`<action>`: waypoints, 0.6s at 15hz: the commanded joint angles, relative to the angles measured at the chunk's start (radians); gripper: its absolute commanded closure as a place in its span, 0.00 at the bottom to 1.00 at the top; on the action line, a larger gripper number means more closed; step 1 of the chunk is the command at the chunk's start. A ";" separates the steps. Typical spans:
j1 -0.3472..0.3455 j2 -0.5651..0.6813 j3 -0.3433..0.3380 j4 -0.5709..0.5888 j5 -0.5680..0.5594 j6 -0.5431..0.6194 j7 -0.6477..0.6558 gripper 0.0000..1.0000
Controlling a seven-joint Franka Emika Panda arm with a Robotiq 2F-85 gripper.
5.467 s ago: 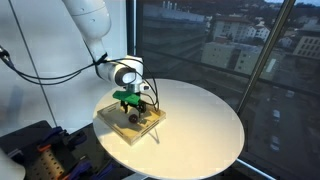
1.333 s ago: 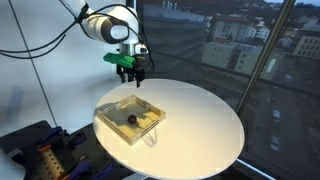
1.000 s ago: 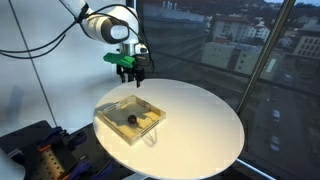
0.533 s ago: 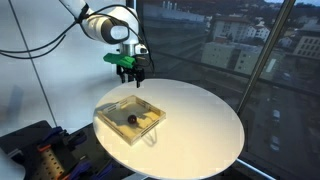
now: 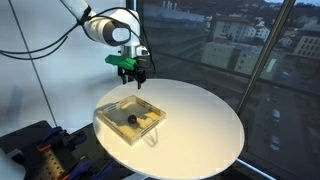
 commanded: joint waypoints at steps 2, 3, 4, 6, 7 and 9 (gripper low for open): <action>-0.008 0.032 -0.010 0.030 0.003 0.015 0.009 0.00; -0.009 0.037 -0.012 0.032 0.005 0.018 0.008 0.00; -0.012 0.043 -0.013 0.035 0.006 0.020 0.007 0.00; -0.015 0.056 -0.015 0.040 0.005 0.027 0.006 0.00; -0.017 0.064 -0.016 0.042 0.005 0.029 0.006 0.00; -0.021 0.076 -0.016 0.047 0.006 0.030 0.005 0.00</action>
